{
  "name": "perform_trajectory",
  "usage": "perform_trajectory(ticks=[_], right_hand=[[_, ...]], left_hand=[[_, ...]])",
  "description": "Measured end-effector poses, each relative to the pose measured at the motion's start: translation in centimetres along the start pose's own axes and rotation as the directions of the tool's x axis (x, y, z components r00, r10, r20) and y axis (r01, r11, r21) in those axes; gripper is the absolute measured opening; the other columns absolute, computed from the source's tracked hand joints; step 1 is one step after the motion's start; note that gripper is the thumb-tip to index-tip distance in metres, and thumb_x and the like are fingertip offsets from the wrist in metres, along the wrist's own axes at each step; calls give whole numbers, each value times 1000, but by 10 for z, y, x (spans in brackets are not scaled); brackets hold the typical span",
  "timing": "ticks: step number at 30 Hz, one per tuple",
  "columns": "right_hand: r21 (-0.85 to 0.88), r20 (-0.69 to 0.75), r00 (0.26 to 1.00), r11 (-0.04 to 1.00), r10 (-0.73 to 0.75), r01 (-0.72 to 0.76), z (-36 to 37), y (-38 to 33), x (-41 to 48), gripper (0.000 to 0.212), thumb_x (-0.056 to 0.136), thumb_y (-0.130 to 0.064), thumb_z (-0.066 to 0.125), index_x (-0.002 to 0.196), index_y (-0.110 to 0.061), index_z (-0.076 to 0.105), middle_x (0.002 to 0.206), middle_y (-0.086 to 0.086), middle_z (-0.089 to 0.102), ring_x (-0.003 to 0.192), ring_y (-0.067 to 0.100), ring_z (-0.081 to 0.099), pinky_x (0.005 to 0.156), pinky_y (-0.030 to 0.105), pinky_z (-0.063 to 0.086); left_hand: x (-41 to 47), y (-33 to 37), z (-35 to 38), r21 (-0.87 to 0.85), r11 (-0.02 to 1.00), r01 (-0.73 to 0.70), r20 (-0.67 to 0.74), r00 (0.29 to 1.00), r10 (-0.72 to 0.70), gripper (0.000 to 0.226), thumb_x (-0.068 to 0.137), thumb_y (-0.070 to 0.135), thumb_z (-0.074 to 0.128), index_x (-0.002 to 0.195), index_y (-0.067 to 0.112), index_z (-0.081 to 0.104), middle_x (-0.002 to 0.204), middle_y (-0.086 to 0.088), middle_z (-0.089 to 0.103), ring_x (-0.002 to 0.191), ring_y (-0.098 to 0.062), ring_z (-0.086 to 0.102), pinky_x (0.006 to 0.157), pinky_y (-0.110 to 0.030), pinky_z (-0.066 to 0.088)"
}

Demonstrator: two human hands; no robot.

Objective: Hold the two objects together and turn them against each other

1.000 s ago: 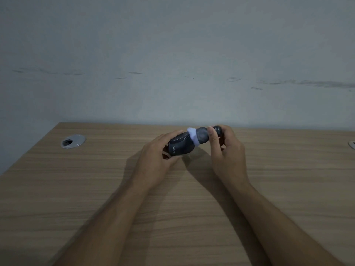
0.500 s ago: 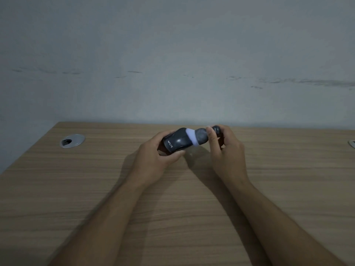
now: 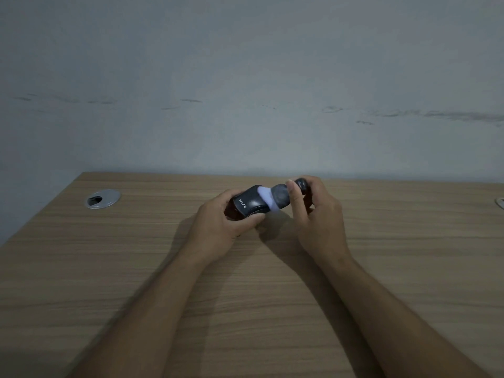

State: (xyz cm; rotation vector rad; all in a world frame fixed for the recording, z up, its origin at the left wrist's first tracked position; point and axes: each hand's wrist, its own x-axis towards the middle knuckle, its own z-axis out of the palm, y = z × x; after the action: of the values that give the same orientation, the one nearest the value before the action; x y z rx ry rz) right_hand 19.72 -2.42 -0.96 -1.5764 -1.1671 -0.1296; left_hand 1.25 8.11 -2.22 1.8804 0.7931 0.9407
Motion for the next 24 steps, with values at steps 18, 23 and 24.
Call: perform_trajectory(ticks=[18, 23, 24], right_hand=[[-106, 33, 998, 992, -61, 64, -2, -2, 1, 14, 109, -27, 66, 108, -14, 72, 79, -19, 61, 67, -12, 60, 65, 3, 38], [-111, 13, 999, 992, -51, 53, -2, -1, -1, 15, 108, -27, 67, 111, -14, 74, 85, -14, 67, 69, -10, 60, 68, 3, 39], [-93, 17, 996, 992, -85, 86, -1, -5, -3, 14, 108, -26, 68, 113, -14, 74, 88, -12, 70, 71, -8, 61, 69, 3, 40]], left_hand=[[-1, 1, 6, 82, 996, 27, -91, 996, -19, 52, 76, 31, 98, 125, 26, 80, 103, 13, 85, 95, -2, 80, 85, -25, 63], [-3, 6, 7, 163, 986, -19, -128, 991, 40, 51, 78, 31, 96, 125, 29, 78, 95, 13, 83, 83, -2, 77, 75, -18, 59], [-2, 5, 7, 191, 981, -20, -139, 989, 47, 51, 77, 30, 96, 125, 29, 78, 94, 13, 82, 82, -4, 77, 73, -18, 59]])
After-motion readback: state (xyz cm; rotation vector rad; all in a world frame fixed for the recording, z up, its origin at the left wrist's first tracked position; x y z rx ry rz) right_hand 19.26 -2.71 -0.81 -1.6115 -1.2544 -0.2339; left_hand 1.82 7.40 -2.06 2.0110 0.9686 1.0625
